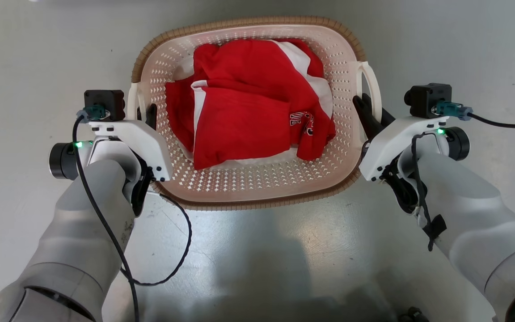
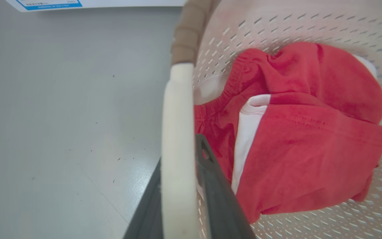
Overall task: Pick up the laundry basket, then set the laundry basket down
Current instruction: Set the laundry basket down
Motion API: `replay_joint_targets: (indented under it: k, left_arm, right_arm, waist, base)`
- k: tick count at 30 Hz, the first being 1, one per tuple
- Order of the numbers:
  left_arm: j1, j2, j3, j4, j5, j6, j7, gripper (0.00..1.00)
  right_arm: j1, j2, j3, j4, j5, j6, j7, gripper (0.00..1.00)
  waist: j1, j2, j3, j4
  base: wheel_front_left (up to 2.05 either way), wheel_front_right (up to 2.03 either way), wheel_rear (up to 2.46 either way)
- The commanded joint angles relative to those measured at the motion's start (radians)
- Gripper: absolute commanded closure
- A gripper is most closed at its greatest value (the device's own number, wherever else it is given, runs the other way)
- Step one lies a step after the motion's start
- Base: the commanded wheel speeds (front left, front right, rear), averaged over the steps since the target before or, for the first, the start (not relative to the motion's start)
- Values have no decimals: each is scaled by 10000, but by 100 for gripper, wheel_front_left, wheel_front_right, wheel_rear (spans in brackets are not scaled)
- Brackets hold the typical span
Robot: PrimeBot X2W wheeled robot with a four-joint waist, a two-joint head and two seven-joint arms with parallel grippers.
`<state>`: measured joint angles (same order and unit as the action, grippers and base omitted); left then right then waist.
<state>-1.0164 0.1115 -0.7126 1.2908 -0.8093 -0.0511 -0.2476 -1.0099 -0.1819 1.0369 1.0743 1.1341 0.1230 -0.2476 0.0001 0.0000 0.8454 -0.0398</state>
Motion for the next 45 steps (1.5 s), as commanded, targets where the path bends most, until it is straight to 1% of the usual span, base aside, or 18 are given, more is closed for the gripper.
replay_joint_targets:
  k: [1, 10, 20, 21, 22, 23, 24, 39, 41, 45]
  left_arm:
    - [-160, 321, 134, -16, 93, 125, -98, 100]
    - [-344, 343, 158, -12, 187, 165, -135, 100]
    - [-360, 365, 190, -11, 302, 109, -139, 100]
    - [-358, 367, 193, -12, 320, 102, -139, 100]
    - [-350, 367, 186, -11, 338, 84, -140, 100]
    - [-337, 365, 184, -11, 344, 68, -140, 68]
    - [-313, 359, 180, -10, 336, 52, -140, 0]
    - [-214, 423, 226, -3, 360, 147, -141, 0]
    - [-190, 453, 267, -5, 371, 226, -141, 0]
    - [-39, 540, 441, -212, 381, 228, -141, 0]
  right_arm:
    - [407, 40, -137, -187, -237, 77, -140, 100]
    - [550, 174, -802, -286, -867, 77, -140, 100]
    - [625, 263, -1139, -207, -1150, 77, -141, 99]
    - [631, 269, -1169, -188, -1167, 77, -141, 90]
    - [633, 280, -1203, -164, -1182, 77, -141, 66]
    - [636, 293, -1239, -138, -1194, 77, -141, 34]
    - [640, 309, -1273, -114, -1207, 77, -141, 0]
    - [730, 433, -1790, -62, -1641, 77, -141, 0]
    - [745, 440, -1856, -90, -1700, 77, -141, 0]
    - [873, 429, -1993, -135, -1799, 77, -141, 0]
  waist:
    - [-1, 0, 97, 36]
    - [-1, 0, 390, 70]
    - [-1, 0, 452, 91]
    - [-1, 0, 451, 92]
    - [-1, 0, 449, 90]
    - [-1, 0, 445, 87]
    - [-1, 0, 436, 82]
    - [-1, 0, 254, 43]
    - [-1, 0, 166, 27]
    - [-1, 0, -132, 3]
  base:
    - [0, 0, 0]
    - [0, 0, 0]
    - [0, 0, 0]
    - [0, 0, 0]
    - [0, 0, 0]
    - [0, 0, 0]
    - [0, 0, 0]
    - [0, 0, 0]
    - [0, 0, 0]
    - [0, 0, 0]
